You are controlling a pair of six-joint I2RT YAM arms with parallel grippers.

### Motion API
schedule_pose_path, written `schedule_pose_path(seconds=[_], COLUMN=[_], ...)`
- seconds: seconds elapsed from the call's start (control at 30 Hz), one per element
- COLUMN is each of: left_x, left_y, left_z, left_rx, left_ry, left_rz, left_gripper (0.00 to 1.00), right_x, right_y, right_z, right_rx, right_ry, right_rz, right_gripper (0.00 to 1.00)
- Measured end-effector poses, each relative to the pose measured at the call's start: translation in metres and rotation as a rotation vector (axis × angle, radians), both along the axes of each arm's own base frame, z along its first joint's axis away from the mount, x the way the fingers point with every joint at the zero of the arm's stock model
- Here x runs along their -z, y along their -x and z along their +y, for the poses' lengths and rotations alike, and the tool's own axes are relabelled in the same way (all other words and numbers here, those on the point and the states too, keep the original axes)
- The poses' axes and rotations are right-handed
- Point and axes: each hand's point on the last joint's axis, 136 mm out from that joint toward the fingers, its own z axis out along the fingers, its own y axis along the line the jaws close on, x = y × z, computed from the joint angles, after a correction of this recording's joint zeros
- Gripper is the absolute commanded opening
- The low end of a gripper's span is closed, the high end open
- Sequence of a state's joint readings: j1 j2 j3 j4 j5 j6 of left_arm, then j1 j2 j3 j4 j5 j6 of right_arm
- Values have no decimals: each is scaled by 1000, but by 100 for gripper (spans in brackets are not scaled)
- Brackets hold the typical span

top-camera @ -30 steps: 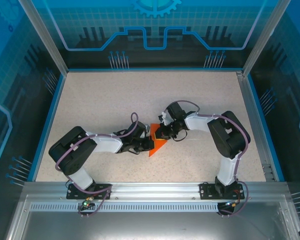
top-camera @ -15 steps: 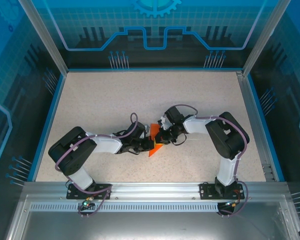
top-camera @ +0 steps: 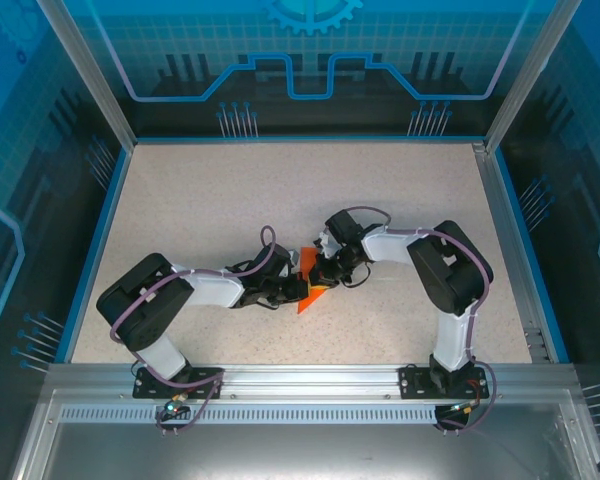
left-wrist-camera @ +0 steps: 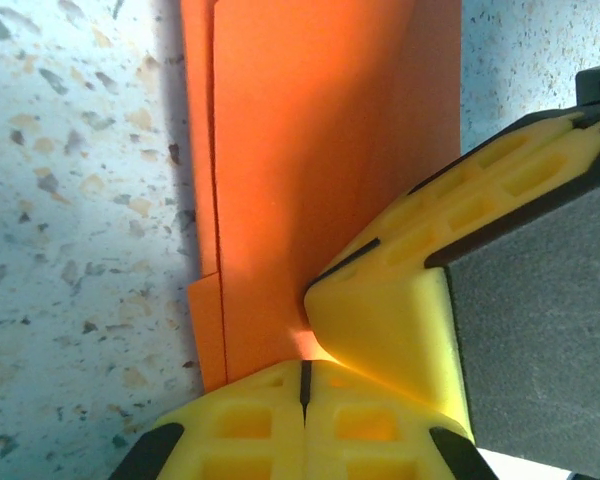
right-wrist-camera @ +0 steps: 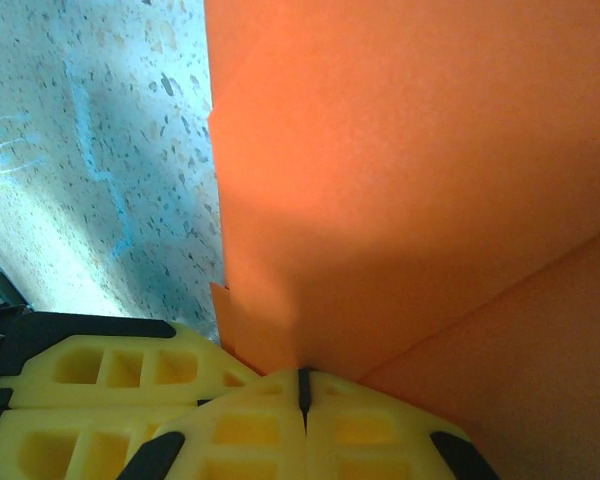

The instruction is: Fold a paper plane with a square sheet of paper (pick it up from the middle)

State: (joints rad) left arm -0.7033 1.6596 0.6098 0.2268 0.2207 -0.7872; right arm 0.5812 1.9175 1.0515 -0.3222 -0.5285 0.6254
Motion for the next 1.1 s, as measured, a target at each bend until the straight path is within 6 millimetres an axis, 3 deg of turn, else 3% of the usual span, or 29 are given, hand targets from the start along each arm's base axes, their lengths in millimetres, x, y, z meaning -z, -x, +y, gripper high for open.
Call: schedule_pose_path(seconds=[0.27, 0.67, 0.93, 1.1], left_x=[0, 0, 0, 0], left_y=[0, 0, 0, 0], left_z=[0, 0, 0, 0], left_rx=[0, 0, 0, 0], left_ry=[5, 5, 5, 4], left_rz=[-6, -6, -6, -5], left_gripper=[0, 0, 0, 0], right_x=[-1, -2, -4, -17], right_y=[-3, -41, -41, -38], right_z=[-1, -18, -16, -6], right_rx=[9, 95, 91, 68], right_ry=[8, 37, 31, 5], right_rz=[10, -59, -65, -98], right_gripper=[5, 7, 9, 10])
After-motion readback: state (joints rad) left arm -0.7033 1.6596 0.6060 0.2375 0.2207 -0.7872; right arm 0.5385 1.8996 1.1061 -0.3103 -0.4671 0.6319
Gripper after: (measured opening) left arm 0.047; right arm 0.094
